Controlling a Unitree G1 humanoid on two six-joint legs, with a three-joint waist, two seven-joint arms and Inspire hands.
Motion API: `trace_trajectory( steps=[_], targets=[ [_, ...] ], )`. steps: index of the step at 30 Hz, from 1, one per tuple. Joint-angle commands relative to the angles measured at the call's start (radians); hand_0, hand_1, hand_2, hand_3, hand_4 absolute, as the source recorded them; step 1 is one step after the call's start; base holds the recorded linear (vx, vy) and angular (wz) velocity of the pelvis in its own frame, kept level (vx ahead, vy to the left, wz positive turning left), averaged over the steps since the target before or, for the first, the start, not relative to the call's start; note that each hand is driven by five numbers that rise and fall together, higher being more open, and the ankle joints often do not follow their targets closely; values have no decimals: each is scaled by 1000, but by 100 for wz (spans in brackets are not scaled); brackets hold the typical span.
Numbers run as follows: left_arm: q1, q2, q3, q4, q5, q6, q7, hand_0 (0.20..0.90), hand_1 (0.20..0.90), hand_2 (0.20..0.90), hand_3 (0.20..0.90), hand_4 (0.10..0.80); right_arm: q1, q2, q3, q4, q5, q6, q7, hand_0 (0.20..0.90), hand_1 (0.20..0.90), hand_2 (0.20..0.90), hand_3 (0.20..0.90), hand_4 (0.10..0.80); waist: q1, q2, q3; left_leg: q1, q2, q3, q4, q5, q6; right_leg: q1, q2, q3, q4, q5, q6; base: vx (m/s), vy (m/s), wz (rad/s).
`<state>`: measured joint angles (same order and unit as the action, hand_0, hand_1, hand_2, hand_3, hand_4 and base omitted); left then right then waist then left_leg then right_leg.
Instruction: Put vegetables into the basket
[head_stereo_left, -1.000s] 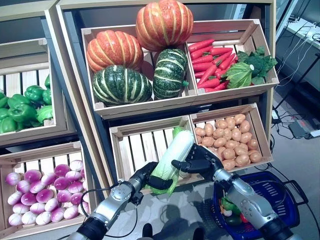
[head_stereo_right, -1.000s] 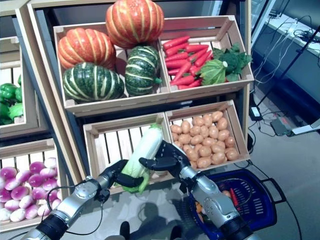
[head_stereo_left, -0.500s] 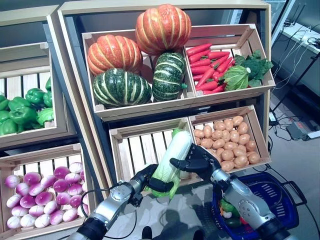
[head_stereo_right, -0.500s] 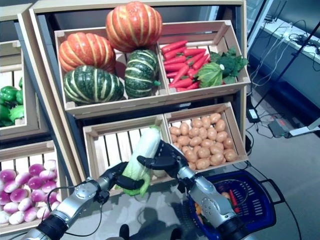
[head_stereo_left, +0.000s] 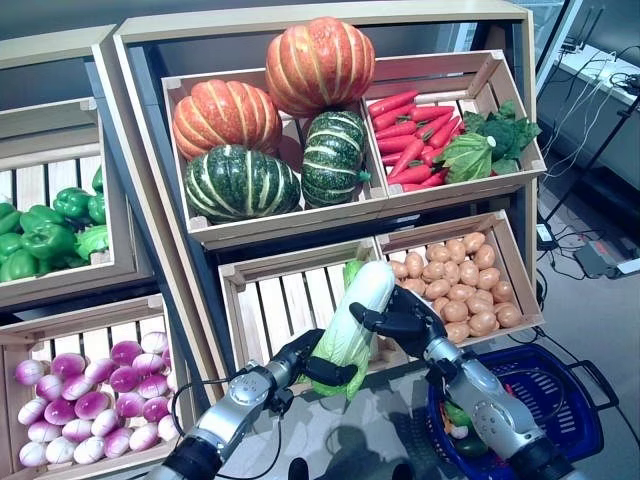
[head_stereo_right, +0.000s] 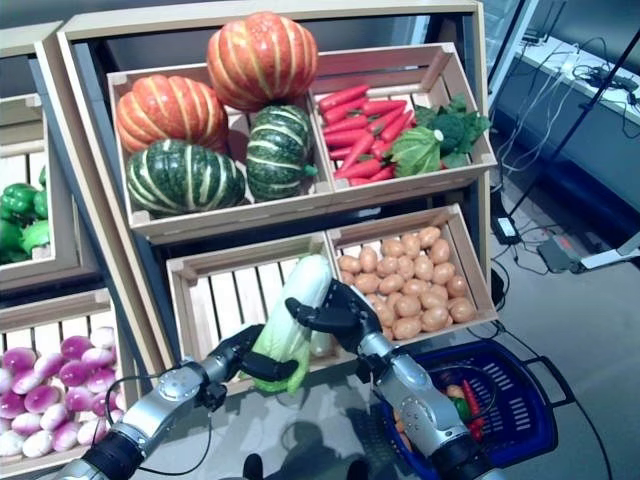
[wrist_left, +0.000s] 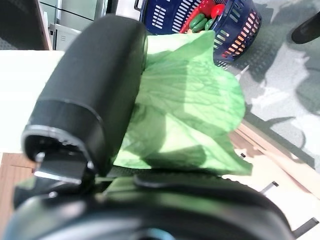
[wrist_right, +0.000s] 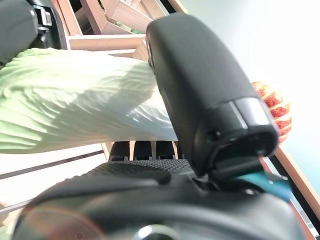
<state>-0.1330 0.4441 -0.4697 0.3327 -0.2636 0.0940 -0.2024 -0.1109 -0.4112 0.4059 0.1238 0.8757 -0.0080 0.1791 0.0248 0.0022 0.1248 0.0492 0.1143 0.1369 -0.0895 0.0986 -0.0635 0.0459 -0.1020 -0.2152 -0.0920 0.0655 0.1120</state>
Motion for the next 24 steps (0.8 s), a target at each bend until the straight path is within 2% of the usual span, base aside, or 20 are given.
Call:
trace_trajectory(
  steps=[1, 14, 24],
  targets=[
    [-88, -34, -33, 19, -31, -102, 5, 900, 900, 900, 900, 800, -120, 147, -61, -119, 156, -197, 39, 300, 300, 300, 300, 400, -4, -21, -23, 24, -10, -58, 2, -92, -4, 48, -23, -8, 12, -34, 18, -5, 6, -5],
    [-47, -38, 50, -21, -188, -145, -27, 900, 900, 900, 900, 800, -71, 102, -153, -125, 139, -234, 40, 300, 300, 300, 300, 400, -10, -32, -29, 20, -5, -56, 2, -93, -5, 46, -17, -3, 5, -29, 17, 0, 0, 0],
    [-26, -12, 110, -8, -194, -134, -47, 900, 900, 900, 900, 800, -51, 40, -308, -124, 77, -313, -69, 300, 300, 300, 300, 400, -19, -37, -29, -3, 12, -54, 2, -75, -13, 29, -12, -3, 5, -21, 18, -18, -13, 0]
  ],
)
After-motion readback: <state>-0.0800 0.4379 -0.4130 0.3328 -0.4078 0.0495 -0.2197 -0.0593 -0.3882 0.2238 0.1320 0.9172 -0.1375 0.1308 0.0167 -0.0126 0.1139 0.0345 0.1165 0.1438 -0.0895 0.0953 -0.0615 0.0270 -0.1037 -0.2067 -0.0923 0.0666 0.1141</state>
